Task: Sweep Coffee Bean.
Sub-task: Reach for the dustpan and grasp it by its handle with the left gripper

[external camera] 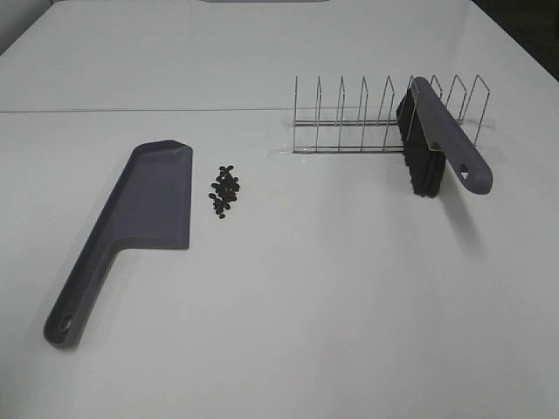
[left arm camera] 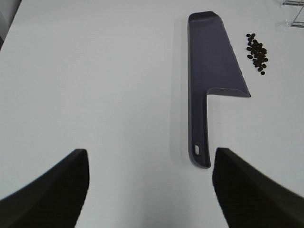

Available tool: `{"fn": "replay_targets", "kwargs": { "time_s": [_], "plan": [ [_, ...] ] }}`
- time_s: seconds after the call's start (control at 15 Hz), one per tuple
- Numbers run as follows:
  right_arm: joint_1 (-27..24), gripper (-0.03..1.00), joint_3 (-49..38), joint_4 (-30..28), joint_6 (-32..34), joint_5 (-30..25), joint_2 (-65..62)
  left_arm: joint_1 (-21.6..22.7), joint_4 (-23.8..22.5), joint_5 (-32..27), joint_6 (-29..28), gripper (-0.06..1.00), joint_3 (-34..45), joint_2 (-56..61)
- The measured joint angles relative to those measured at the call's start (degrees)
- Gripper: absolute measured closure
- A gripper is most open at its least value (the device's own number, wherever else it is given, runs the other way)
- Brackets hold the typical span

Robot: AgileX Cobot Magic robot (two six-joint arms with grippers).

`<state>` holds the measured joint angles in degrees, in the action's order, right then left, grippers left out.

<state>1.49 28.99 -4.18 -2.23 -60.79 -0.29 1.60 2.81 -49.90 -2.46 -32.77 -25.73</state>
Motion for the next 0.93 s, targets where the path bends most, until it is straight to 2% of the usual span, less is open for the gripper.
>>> {"fn": "replay_targets", "kwargs": {
  "time_s": [0.07,0.2,0.47,0.6,0.73,0.93],
  "plan": [
    [0.0,0.22,0.0,0.0,0.0,0.0,0.0,0.0,0.06,4.53,0.0,0.25,-2.86,-10.6],
    [0.0,0.22,0.0,0.0,0.0,0.0,0.0,0.0,0.52,6.53,-0.06,0.25,-7.96,-21.66],
    [0.0,0.22,0.0,0.0,0.0,0.0,0.0,0.0,2.46,6.36,-0.23,0.25,-17.76,-38.73],
    [0.0,0.22,0.0,0.0,0.0,0.0,0.0,-0.63,2.69,3.27,-0.23,0.25,-23.89,-46.87],
    [0.0,0.22,0.0,0.0,0.0,0.0,0.0,-3.95,2.69,0.97,-0.69,0.25,-29.34,-55.46],
    [0.0,0.22,0.0,0.0,0.0,0.0,0.0,-9.74,1.15,0.69,-4.93,0.25,-30.42,-64.17]
  ]
}}
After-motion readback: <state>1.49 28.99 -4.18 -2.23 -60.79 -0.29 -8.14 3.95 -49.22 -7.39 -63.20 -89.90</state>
